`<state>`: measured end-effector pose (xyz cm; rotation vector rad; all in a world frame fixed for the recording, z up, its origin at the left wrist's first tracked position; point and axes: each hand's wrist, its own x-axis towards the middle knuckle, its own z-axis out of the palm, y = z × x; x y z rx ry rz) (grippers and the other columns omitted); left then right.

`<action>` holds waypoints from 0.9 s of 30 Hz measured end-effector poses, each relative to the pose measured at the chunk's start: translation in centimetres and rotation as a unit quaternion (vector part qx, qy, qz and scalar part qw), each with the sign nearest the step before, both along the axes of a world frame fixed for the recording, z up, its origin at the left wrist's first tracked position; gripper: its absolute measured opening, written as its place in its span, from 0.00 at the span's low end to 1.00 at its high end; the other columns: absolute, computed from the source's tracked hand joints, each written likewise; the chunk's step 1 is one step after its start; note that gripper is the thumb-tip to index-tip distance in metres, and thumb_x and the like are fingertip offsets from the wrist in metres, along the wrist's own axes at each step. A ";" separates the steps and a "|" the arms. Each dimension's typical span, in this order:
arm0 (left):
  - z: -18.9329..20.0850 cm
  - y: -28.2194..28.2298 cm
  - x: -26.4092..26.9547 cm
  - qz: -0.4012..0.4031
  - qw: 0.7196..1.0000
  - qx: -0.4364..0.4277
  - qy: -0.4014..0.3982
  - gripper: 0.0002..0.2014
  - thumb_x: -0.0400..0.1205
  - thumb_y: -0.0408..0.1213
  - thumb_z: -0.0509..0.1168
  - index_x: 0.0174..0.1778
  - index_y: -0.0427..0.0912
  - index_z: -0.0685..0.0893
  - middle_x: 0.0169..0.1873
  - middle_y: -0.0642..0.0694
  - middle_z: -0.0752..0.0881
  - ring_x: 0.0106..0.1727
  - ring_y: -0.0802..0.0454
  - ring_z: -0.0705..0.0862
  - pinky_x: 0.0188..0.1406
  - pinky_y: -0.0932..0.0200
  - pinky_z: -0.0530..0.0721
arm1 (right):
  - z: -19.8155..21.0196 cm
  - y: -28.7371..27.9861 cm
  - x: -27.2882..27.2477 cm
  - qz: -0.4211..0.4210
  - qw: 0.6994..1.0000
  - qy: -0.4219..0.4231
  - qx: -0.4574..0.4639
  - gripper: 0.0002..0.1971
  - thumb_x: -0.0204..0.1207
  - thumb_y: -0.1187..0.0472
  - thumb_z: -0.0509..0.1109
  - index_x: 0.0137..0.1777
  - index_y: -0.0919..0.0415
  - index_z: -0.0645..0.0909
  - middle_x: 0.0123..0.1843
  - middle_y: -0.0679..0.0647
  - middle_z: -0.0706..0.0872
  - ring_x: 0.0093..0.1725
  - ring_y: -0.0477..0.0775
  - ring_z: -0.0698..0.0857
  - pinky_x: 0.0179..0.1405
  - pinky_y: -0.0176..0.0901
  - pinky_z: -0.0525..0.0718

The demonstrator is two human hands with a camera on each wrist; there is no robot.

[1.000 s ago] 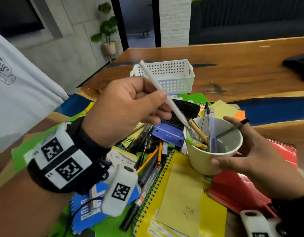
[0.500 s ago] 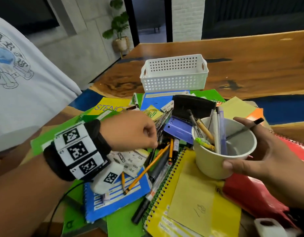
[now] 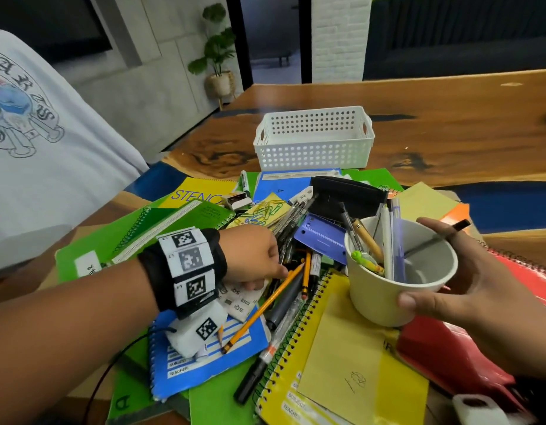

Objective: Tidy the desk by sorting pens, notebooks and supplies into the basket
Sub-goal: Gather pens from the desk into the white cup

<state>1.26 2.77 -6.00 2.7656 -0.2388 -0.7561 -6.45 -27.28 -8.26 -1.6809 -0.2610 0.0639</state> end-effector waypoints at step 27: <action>7.6 -3.0 -1.0 0.059 0.909 -0.391 -0.134 0.10 0.86 0.40 0.67 0.59 0.41 0.86 0.46 0.40 0.92 0.37 0.49 0.90 0.32 0.55 0.88 | 0.0 0.1 -0.1 0.002 1.000 0.001 0.010 0.57 0.37 0.40 0.92 0.73 0.35 0.73 0.65 0.37 0.88 0.64 0.41 0.87 0.54 0.32 0.86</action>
